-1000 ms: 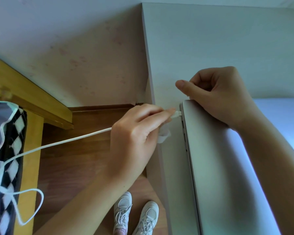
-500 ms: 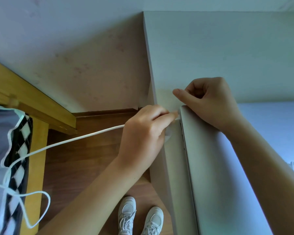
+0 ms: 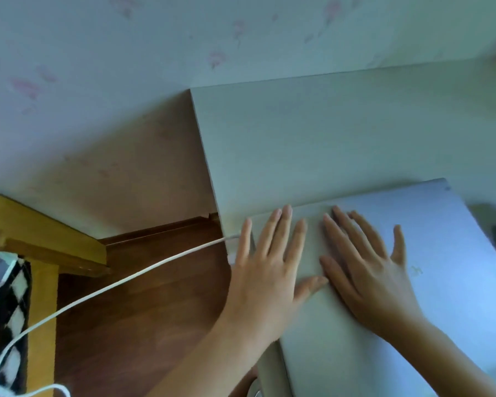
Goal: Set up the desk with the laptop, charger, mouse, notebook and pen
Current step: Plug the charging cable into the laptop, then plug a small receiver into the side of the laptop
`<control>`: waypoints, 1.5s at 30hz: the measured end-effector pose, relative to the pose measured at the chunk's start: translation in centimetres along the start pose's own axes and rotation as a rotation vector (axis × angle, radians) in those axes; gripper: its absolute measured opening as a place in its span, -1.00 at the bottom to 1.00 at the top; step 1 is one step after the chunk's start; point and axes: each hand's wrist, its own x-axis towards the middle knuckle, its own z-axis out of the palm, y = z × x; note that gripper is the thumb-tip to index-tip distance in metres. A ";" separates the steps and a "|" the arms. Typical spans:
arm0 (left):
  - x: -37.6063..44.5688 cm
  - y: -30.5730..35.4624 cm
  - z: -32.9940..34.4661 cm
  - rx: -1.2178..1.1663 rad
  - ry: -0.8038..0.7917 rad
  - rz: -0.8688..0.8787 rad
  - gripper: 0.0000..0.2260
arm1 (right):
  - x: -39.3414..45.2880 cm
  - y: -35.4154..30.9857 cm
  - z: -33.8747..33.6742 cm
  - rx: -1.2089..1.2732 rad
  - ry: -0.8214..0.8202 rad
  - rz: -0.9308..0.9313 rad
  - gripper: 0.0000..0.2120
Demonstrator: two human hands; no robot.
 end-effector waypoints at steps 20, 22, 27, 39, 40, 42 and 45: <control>10.4 17.6 5.3 -0.042 -0.052 0.009 -0.40 | -6.2 18.5 -1.9 -0.032 0.081 0.263 -0.44; 11.8 19.1 5.9 -0.022 -0.043 0.000 -0.41 | -5.9 20.2 -1.8 0.003 0.127 0.256 -0.46; 12.5 19.7 6.0 0.003 -0.034 -0.040 -0.43 | -3.3 22.7 -2.0 0.124 0.257 0.140 -0.55; 12.3 19.5 5.6 0.015 -0.070 -0.084 -0.44 | 2.3 27.8 -2.0 0.060 0.338 -0.230 -0.66; 12.3 19.5 5.5 0.014 -0.075 -0.087 -0.44 | 2.4 27.8 -1.9 0.075 0.351 -0.250 -0.65; 12.3 19.6 5.4 0.012 -0.081 -0.088 -0.45 | 2.5 27.7 -1.7 0.111 0.368 -0.268 -0.63; 12.3 19.7 5.3 0.017 -0.090 -0.090 -0.45 | 2.6 27.4 -1.7 0.143 0.378 -0.263 -0.58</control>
